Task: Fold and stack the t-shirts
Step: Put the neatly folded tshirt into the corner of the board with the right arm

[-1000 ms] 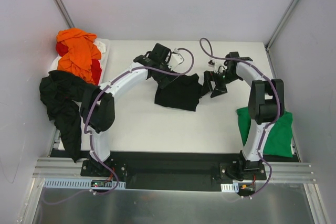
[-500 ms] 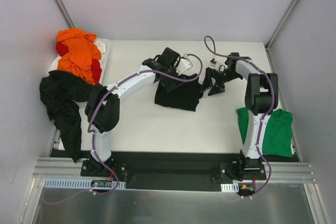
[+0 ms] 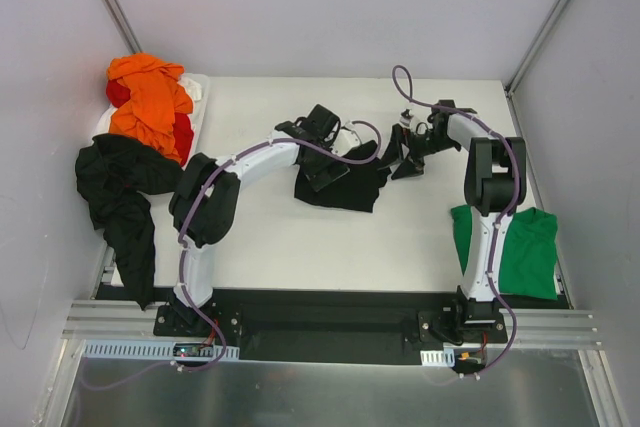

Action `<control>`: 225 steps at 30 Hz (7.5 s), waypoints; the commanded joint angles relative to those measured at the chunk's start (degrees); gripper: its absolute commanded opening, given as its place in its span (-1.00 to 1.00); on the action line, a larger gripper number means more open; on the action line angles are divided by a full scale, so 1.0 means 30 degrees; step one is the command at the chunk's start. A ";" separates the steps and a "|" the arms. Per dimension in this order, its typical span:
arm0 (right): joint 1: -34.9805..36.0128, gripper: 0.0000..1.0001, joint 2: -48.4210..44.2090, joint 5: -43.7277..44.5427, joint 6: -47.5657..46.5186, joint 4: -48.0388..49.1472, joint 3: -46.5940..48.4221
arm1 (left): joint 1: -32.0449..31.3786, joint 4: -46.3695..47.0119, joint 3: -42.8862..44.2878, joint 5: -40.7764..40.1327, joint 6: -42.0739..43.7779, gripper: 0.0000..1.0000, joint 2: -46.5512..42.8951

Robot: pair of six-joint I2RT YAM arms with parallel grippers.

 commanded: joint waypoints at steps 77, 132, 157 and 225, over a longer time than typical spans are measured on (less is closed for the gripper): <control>-0.0852 -0.99 -1.4970 1.0359 -0.5356 -0.7627 -0.7747 | 0.3462 -0.0017 -0.2142 -0.1388 0.0624 0.98 -0.5116; -2.0278 -0.99 -1.5208 1.3786 -1.6169 -0.9183 -0.6198 | 0.3462 0.0950 -0.4487 -0.0479 0.0302 0.99 -0.4882; -2.2007 -0.99 -1.3568 1.9647 -1.7165 -0.2912 -0.7019 | 0.3462 0.0950 -0.4693 -0.0391 0.0419 0.99 -0.4854; -1.9342 0.93 -1.4069 1.4843 -1.7517 -0.2821 -1.2997 | 0.3462 0.0950 -0.4634 -0.0976 0.0155 0.99 -0.4795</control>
